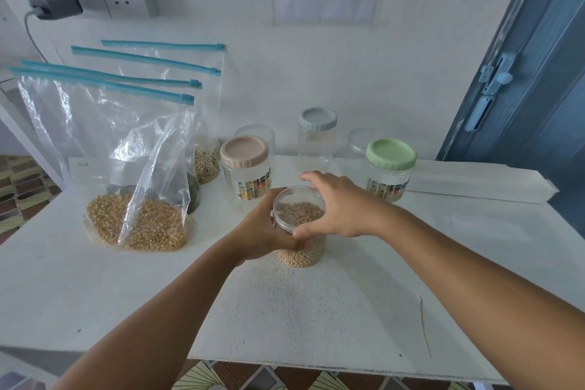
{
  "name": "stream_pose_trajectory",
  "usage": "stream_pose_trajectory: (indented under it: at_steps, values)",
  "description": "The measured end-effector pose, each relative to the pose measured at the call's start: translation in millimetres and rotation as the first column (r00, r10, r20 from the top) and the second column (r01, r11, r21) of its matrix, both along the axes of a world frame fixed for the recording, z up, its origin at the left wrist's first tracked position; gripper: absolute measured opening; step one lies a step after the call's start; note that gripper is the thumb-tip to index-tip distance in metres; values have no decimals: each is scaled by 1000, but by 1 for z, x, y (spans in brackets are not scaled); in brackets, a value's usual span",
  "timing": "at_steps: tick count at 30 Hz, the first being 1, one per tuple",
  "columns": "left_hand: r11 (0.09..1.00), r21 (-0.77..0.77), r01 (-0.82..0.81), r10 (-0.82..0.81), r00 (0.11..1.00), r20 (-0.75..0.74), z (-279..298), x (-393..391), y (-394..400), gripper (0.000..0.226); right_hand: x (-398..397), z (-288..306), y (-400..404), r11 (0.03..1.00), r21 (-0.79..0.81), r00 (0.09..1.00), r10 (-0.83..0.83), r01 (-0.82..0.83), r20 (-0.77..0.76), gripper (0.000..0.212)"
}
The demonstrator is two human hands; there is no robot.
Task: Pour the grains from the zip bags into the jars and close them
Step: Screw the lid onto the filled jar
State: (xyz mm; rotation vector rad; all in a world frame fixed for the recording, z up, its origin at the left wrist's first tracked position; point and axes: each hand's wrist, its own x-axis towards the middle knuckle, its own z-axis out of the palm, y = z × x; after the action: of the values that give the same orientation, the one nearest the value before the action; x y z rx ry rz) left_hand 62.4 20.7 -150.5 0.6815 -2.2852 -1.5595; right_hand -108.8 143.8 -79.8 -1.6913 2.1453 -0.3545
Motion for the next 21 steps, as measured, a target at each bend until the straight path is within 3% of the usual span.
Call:
stream_pose_trajectory:
  at_steps: [3,5,8,11,15,16,19,21]
  values:
    - [1000,-16,6,-6,1000,-5,1,-2,1,101,5,-9,3,994,-83,998,-70,71,5,126]
    - [1000,9,16,-16,1000,-3,1,-1,1,100,4,-10,2,991,-86,990,-98,107,102,130]
    - [1000,18,14,-14,1000,-4,0,-3,0,100,-2,-6,5,994,-34,981,-98,105,166,119]
    - [1000,23,13,-12,1000,-6,-2,-4,1,101,1,-7,7,990,-60,986,-122,130,112,107]
    - [1000,11,-1,1,1000,-3,-1,-3,1,102,10,-13,6,977,-118,975,-191,177,-117,110]
    - [1000,12,2,-2,1000,-2,-2,-3,1,102,9,-11,7,980,-102,977,-179,168,-112,111]
    - [999,25,24,-24,1000,2,-3,-4,-1,105,-4,3,9,990,41,985,-136,132,108,112]
    - [1000,13,25,-25,1000,0,-5,-6,-3,112,-10,4,10,991,80,983,-121,110,138,108]
